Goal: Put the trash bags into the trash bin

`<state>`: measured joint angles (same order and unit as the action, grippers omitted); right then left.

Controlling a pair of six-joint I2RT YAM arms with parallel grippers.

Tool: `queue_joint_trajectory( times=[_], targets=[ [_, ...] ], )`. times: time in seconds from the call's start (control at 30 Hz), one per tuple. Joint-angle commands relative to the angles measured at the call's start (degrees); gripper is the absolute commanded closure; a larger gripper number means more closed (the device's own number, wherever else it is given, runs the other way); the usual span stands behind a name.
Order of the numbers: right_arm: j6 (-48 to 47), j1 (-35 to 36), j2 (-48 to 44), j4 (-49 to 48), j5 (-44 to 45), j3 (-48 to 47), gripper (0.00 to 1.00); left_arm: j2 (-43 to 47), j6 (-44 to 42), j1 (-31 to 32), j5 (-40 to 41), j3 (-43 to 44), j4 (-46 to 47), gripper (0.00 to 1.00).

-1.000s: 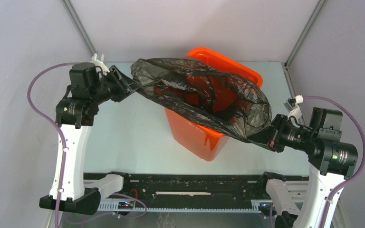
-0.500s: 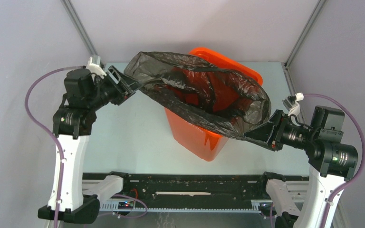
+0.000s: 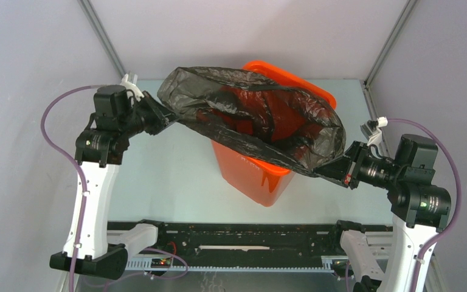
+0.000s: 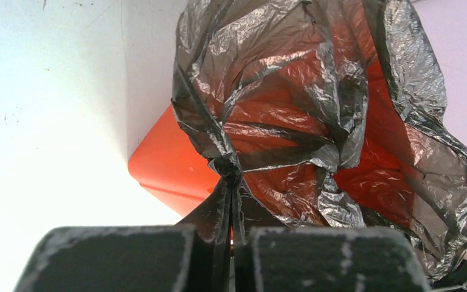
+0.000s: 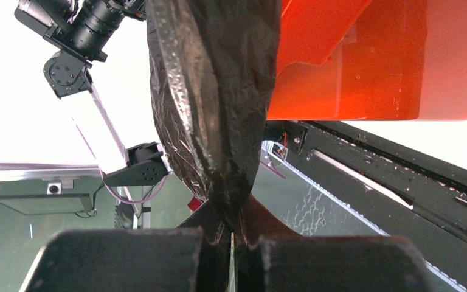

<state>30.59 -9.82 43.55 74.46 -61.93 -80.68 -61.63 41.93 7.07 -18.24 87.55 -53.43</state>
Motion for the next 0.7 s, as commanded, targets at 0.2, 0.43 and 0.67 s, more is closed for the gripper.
queue_joint_trajectory(
  times=[0.2, 0.43, 0.67],
  targets=[
    [-7.3, 2.3, -3.9, 6.8, -0.5, -0.3, 1.0, 11.2, -1.3, 0.1, 3.4, -7.0, 1.1, 1.0],
    [-10.0, 3.4, -2.6, 10.4, 9.1, 1.2, 1.0, 9.8, -2.1, 0.1, 6.1, -9.7, 3.9, 1.0],
    [-7.8, 3.3, -2.6, 4.5, 23.4, 5.2, 1.0, 4.9, -0.4, 0.2, 8.2, -13.9, 15.2, 1.0]
  ],
)
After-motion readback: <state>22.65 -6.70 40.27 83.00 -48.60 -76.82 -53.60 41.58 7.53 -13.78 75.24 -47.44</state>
